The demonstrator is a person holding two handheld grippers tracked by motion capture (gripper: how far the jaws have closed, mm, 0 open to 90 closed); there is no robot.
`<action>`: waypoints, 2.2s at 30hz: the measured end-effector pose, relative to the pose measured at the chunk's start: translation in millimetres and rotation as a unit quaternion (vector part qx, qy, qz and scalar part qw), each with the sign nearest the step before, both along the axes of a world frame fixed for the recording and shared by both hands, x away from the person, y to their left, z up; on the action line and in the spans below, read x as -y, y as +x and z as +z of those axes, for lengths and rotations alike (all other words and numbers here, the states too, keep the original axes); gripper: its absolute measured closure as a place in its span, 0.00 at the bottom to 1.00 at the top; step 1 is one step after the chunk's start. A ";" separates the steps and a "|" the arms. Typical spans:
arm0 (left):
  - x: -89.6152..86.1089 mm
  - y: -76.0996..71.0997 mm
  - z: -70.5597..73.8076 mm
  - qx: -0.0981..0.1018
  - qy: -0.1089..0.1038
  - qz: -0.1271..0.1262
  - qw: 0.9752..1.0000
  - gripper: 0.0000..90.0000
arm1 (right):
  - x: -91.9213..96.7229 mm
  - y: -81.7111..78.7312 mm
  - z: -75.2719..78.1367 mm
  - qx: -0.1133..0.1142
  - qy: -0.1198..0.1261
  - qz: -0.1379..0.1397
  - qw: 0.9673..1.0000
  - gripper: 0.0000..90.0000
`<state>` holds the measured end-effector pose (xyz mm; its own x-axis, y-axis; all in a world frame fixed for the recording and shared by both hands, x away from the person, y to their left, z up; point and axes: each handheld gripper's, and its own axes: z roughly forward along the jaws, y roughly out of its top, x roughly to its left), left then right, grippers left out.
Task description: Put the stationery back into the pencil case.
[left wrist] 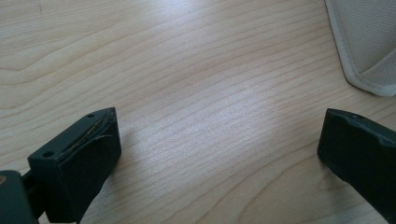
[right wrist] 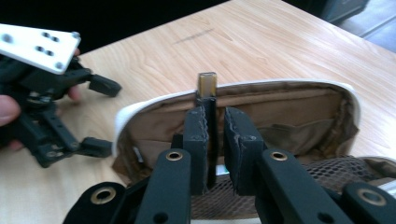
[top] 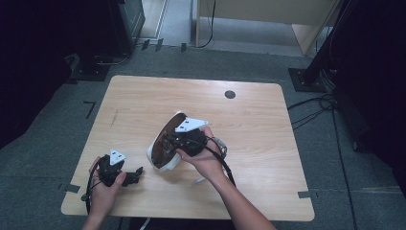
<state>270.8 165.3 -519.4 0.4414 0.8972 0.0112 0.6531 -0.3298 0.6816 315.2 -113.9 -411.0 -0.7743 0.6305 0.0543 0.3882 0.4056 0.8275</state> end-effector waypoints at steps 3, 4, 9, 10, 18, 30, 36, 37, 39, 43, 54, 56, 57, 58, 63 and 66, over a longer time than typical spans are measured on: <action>0.0 0.0 0.0 0.000 0.000 0.000 1.000 0.00 | 3.1 5.2 -2.7 0.006 -0.008 -0.021 1.000 0.87; 0.0 0.0 0.0 0.000 0.000 0.000 1.000 0.00 | 4.5 6.5 -3.2 0.008 -0.010 -0.028 1.000 0.85; 0.1 -0.1 0.0 0.000 0.000 0.000 1.000 0.00 | 10.2 2.6 0.4 0.017 0.010 -0.034 0.999 0.72; 0.1 -0.1 0.0 0.000 0.000 0.000 1.000 0.00 | 10.5 1.3 1.1 0.018 0.012 -0.035 0.999 0.70; 0.0 0.0 0.1 0.000 0.001 -0.001 1.000 0.00 | -4.2 -1.9 -0.7 0.011 0.013 -0.013 1.000 0.41; 0.1 -0.1 0.0 0.000 0.001 -0.001 1.000 0.00 | 9.8 12.5 0.8 0.036 -0.022 -0.135 0.990 0.38; 0.1 -0.1 0.0 0.000 0.001 -0.001 1.000 0.00 | 22.9 3.6 7.4 0.039 0.003 -0.110 0.993 0.41; 0.1 -0.1 0.1 0.000 0.001 -0.001 1.000 0.00 | 22.9 3.6 7.4 0.039 0.003 -0.110 0.993 0.41; -0.1 -0.6 0.1 0.000 0.000 -0.001 1.000 0.00 | 34.9 -2.0 8.4 0.038 0.008 -0.110 0.993 0.41; -0.1 -2.7 0.3 0.001 -0.001 -0.002 1.000 0.00 | 53.1 -8.2 8.0 0.033 0.020 -0.113 0.993 0.42; -0.7 -14.7 19.4 0.015 -0.032 0.001 0.999 0.09 | 103.4 -28.0 -5.8 0.024 0.035 -0.137 0.990 0.41; 2.1 -18.1 26.5 0.025 -0.036 -0.004 0.999 0.09 | 109.5 -30.0 -7.3 0.024 0.037 -0.143 0.989 0.41; 2.1 -18.1 26.5 0.025 -0.036 -0.004 0.999 0.09 | 109.5 -30.0 -7.3 0.024 0.037 -0.143 0.989 0.41; 4.7 -21.3 33.6 0.030 -0.044 -0.011 0.999 0.09 | 115.4 -31.6 -9.1 0.024 0.036 -0.148 0.988 0.40; 14.5 -29.7 49.9 0.044 -0.059 -0.027 0.997 0.09 | 125.5 -34.5 -14.1 0.020 0.036 -0.155 0.987 0.40; 18.7 -33.0 55.7 0.050 -0.068 -0.034 0.996 0.09 | 130.7 -36.0 -17.3 0.017 0.036 -0.161 0.986 0.40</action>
